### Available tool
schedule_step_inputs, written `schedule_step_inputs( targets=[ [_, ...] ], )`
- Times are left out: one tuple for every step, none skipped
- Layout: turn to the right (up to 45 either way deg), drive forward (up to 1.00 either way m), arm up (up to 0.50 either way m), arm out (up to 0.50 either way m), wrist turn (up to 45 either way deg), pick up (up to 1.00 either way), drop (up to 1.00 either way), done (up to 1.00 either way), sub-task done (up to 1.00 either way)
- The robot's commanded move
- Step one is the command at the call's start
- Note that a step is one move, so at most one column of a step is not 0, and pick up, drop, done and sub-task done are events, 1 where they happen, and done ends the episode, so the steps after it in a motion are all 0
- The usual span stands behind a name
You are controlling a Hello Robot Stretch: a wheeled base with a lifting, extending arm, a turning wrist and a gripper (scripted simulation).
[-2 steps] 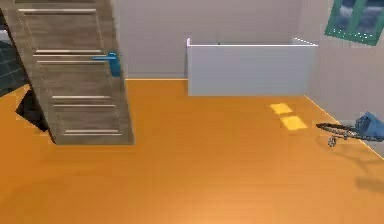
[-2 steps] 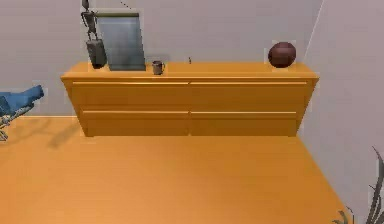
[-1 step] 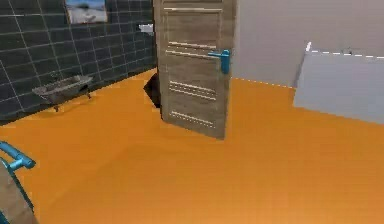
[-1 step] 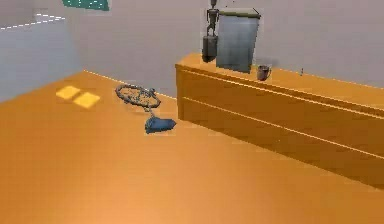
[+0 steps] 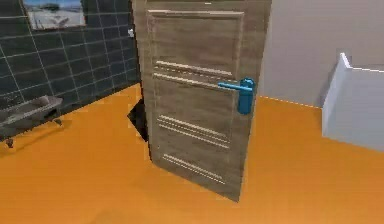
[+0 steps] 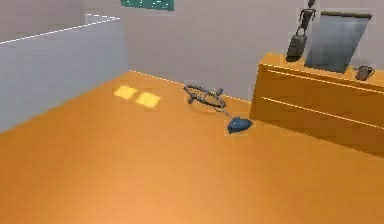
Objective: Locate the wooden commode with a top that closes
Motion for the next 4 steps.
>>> schedule_step_inputs(
  targets=[
    [-30.0, 0.00, 0.00, 0.00, 0.0, 0.00, 0.00, 0.00, 0.00],
    [0.0, 1.00, 0.00, 0.00, 0.0, 0.00, 0.00, 0.00, 0.00],
    [-3.0, 0.00, 0.00, 0.00, 0.0, 0.00, 0.00, 0.00, 0.00],
    [0.0, 0.20, 0.00, 0.00, 0.0, 0.00, 0.00, 0.00, 0.00]
  ],
)
